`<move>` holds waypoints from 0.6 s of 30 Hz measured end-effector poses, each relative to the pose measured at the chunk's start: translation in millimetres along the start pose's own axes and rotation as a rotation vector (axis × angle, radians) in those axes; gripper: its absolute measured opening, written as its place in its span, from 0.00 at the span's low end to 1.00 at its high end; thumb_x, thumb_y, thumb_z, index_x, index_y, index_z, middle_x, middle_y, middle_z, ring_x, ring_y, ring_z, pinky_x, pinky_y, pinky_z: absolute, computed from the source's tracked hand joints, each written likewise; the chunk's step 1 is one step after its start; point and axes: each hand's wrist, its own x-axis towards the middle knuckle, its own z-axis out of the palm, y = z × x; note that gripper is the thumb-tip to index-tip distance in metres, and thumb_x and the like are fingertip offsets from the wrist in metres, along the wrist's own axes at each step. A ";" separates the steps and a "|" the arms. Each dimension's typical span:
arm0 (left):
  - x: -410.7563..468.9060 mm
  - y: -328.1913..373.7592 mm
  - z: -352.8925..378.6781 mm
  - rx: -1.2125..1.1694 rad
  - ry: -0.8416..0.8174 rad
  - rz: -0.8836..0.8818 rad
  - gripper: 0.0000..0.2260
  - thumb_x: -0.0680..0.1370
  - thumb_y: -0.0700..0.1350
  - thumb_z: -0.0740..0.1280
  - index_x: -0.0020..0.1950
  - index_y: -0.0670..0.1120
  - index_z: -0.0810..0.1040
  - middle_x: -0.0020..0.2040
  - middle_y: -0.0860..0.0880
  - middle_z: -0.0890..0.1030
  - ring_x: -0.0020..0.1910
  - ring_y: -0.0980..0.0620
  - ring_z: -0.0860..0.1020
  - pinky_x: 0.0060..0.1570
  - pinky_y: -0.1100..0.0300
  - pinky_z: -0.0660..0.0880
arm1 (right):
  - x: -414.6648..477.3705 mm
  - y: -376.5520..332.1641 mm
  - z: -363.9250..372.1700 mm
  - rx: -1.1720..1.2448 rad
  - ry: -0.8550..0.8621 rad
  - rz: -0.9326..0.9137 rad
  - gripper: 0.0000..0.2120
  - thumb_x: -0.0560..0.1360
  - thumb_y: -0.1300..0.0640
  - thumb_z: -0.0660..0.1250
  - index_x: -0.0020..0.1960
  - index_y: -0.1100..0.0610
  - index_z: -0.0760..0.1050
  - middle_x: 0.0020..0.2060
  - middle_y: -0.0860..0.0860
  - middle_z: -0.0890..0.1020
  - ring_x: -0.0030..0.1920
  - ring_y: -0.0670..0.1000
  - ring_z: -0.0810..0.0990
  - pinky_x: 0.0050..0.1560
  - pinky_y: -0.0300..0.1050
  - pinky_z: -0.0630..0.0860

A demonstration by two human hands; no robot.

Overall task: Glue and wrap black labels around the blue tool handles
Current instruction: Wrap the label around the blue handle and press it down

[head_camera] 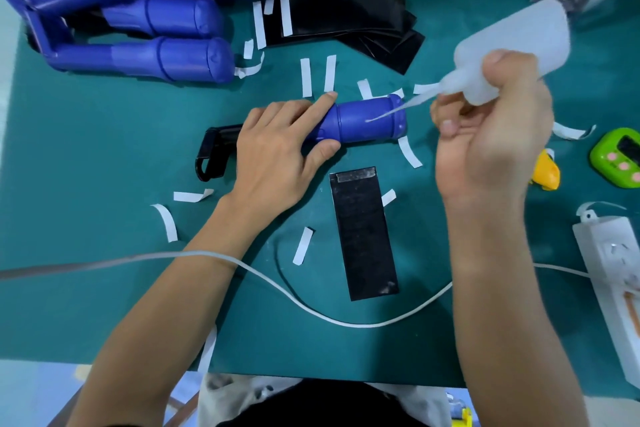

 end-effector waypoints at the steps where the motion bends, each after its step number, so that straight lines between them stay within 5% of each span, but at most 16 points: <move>1: 0.3 -0.2 0.2 -0.002 0.005 0.003 0.23 0.84 0.59 0.67 0.76 0.50 0.76 0.59 0.49 0.82 0.53 0.45 0.77 0.52 0.51 0.68 | -0.9 2.5 3.4 -0.063 -0.019 -0.065 0.12 0.75 0.63 0.62 0.34 0.55 0.75 0.28 0.49 0.75 0.26 0.55 0.67 0.28 0.42 0.62; 4: 1.0 -0.7 0.7 -0.004 0.011 0.002 0.23 0.84 0.59 0.67 0.75 0.49 0.77 0.59 0.49 0.83 0.53 0.45 0.77 0.52 0.51 0.68 | 0.7 10.4 9.0 -0.238 -0.037 -0.250 0.03 0.73 0.64 0.65 0.41 0.62 0.73 0.28 0.56 0.75 0.26 0.57 0.70 0.29 0.42 0.66; 7: 1.2 -0.4 0.9 0.006 0.006 -0.008 0.23 0.83 0.60 0.67 0.74 0.50 0.78 0.59 0.49 0.83 0.53 0.45 0.78 0.52 0.51 0.69 | 0.3 18.7 8.1 -0.376 -0.067 -0.406 0.07 0.71 0.64 0.68 0.45 0.68 0.76 0.36 0.51 0.78 0.33 0.51 0.76 0.36 0.40 0.72; 12: 2.1 -1.0 1.0 0.009 0.010 -0.018 0.23 0.83 0.61 0.66 0.74 0.50 0.78 0.58 0.50 0.83 0.53 0.45 0.78 0.52 0.52 0.69 | -8.9 24.7 14.3 -0.431 -0.126 -0.458 0.14 0.70 0.64 0.70 0.45 0.50 0.67 0.37 0.41 0.72 0.36 0.46 0.72 0.37 0.39 0.72; 18: 2.2 -1.0 2.0 0.008 0.011 -0.022 0.23 0.83 0.61 0.68 0.73 0.50 0.79 0.58 0.50 0.83 0.53 0.45 0.78 0.52 0.51 0.70 | -14.7 26.6 20.0 -0.528 -0.140 -0.470 0.17 0.70 0.62 0.71 0.46 0.46 0.66 0.36 0.38 0.73 0.36 0.52 0.72 0.33 0.45 0.72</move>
